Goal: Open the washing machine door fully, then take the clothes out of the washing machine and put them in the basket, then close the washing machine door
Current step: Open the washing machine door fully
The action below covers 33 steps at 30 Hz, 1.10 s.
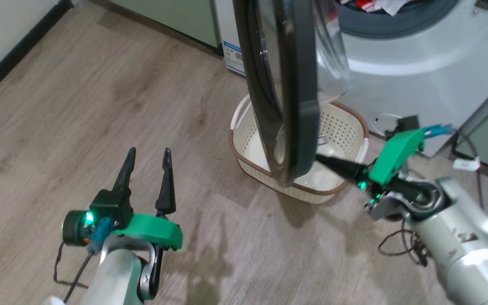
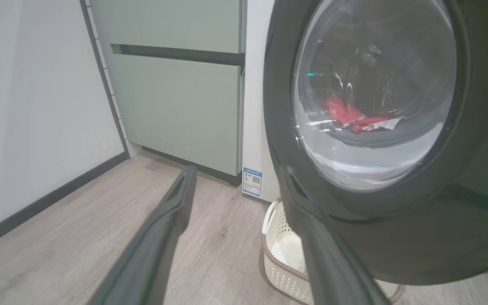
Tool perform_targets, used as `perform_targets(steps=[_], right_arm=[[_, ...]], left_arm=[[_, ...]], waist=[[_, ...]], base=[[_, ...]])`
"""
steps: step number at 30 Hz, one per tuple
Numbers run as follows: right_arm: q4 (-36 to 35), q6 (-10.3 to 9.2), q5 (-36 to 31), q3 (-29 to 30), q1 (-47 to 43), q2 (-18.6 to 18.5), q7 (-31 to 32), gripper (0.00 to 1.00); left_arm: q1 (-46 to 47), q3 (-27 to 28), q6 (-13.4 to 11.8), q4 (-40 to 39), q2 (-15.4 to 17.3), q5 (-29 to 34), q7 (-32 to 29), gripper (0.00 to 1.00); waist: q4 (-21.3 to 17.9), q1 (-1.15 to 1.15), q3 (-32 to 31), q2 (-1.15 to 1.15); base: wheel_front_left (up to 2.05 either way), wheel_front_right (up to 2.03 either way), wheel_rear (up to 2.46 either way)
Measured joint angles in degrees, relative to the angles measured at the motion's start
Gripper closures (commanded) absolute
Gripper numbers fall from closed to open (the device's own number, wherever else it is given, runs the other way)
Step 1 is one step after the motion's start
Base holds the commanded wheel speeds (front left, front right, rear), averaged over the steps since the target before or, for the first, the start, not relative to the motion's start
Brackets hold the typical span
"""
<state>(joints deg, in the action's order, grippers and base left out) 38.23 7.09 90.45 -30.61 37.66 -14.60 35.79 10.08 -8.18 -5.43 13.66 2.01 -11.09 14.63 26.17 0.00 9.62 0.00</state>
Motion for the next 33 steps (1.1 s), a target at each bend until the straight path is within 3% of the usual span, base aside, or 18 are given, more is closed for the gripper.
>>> perform_targets(steps=[8,19,20,21,22,33], right_arm=[[0.2,-0.01,0.3,-0.3,-2.1,3.5,-0.5,1.0],[0.7,-0.01,0.3,1.5,-2.7,3.9,-3.0,0.96],[0.8,-0.01,0.3,1.8,-2.8,3.9,-3.7,0.67],[0.8,-0.01,0.3,2.2,-3.1,3.9,-4.3,0.07],[0.6,-0.01,0.3,2.5,-3.4,3.9,-4.7,0.0],[-3.7,-0.01,-4.0,3.9,-9.1,2.5,-18.7,0.0]], left_arm=[[-0.8,0.6,0.4,0.3,0.0,0.5,0.0,0.0],[-2.7,3.5,1.1,0.3,0.0,1.5,0.0,0.0],[-3.0,4.1,1.5,0.4,0.1,1.5,0.0,0.0],[-3.1,4.7,1.9,0.5,0.1,1.9,0.0,0.0],[-3.1,5.4,2.4,0.6,0.1,2.3,0.0,0.0],[-5.1,11.8,6.6,2.4,1.4,5.0,0.0,0.0]], waist=[[1.8,0.0,-1.7,0.0],[-0.2,0.0,-3.3,0.0],[-0.7,0.0,-3.5,0.0],[-1.1,0.0,-3.8,0.0],[-1.6,0.0,-4.1,0.0],[-8.0,0.0,-7.8,0.0]], base=[[0.0,0.0,0.0],[0.0,0.0,0.0],[0.0,0.0,0.0],[0.0,0.0,0.0],[0.0,0.0,0.0],[0.0,0.0,0.0]])
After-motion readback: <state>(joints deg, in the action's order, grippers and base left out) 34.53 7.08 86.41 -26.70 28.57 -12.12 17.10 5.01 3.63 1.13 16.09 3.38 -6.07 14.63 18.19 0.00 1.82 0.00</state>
